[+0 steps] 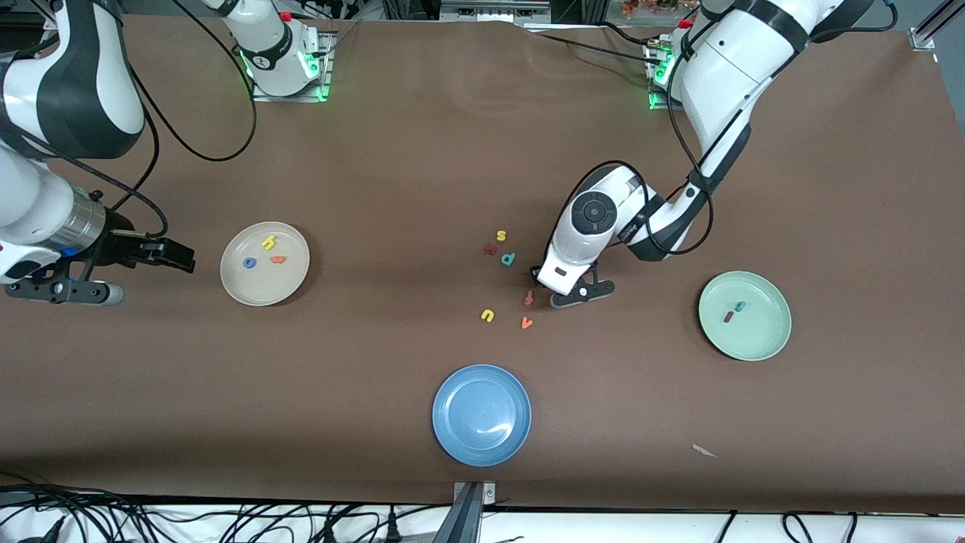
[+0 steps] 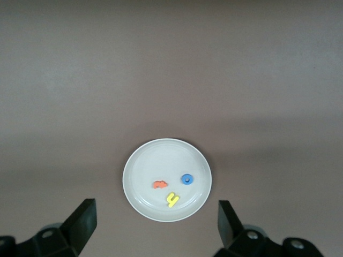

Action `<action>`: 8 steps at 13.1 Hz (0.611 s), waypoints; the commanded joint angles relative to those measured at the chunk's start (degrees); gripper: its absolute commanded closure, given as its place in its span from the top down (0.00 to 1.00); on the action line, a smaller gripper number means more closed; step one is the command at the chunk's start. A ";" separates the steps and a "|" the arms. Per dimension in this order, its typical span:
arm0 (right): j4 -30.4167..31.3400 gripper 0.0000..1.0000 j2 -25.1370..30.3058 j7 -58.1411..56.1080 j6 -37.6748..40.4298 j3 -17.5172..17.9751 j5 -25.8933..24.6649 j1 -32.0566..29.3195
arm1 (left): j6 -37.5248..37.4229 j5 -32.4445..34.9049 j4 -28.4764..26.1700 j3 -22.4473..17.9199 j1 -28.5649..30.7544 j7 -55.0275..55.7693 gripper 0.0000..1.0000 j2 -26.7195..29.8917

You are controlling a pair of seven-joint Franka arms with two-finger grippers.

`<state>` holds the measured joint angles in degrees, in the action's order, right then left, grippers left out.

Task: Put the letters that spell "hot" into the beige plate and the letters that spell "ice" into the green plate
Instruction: 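Grasp the orange a with the left gripper while the right gripper returns to rest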

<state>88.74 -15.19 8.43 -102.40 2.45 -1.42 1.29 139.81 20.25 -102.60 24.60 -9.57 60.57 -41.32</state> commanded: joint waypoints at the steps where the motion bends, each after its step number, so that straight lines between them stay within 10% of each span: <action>1: -0.05 1.00 0.60 0.72 0.27 0.89 -0.42 -0.85 | -1.12 2.16 1.79 -0.78 -1.42 1.74 0.58 -0.96; 8: -0.05 1.00 3.41 -0.42 1.06 0.45 -0.78 -0.85 | -1.12 2.16 1.79 -0.87 -1.50 2.09 0.45 -1.04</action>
<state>88.44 -14.17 8.48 -102.36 2.46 -1.66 1.11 139.74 20.25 -102.35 24.44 -9.99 60.78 -41.86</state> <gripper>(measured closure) 0.000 0.520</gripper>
